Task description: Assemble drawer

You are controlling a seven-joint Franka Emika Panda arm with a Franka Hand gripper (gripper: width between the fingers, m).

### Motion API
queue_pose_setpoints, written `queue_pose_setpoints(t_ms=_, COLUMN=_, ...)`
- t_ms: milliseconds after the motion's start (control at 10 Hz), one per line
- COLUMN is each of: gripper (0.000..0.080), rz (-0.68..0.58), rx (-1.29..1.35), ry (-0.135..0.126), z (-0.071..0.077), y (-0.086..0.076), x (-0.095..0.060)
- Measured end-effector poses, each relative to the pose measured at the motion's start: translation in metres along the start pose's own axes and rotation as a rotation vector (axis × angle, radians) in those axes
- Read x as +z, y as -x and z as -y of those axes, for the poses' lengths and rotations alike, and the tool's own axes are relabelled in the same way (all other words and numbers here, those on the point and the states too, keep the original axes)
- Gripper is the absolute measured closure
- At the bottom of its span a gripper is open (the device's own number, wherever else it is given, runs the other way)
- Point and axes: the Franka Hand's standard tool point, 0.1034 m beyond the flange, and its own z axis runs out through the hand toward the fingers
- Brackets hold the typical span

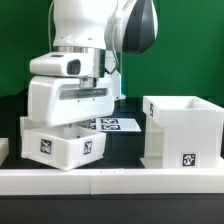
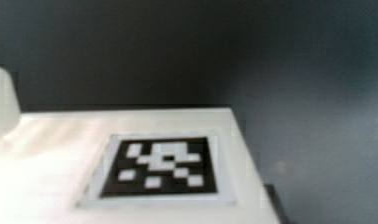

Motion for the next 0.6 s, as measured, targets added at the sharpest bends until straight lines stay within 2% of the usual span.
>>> queue_pose_setpoints(t_ms=100, gripper=0.0758, rz=0.001, rx=-0.063, ry=0.012, z=-0.0024, y=0.0015, x=-0.0002)
queue_pose_setpoints(t_ms=400, gripper=0.0758, rz=0.015, rx=-0.220, ry=0.016, z=-0.0038, y=0.0061, x=0.0002)
queue_pose_setpoints(t_ms=500, gripper=0.0758, rz=0.022, rx=-0.352, ry=0.027, z=-0.0038, y=0.0075, x=-0.0006)
queue_pose_setpoints(t_ms=600, gripper=0.0758, rz=0.032, rx=-0.436, ry=0.025, z=-0.0002, y=0.0060, x=-0.0008)
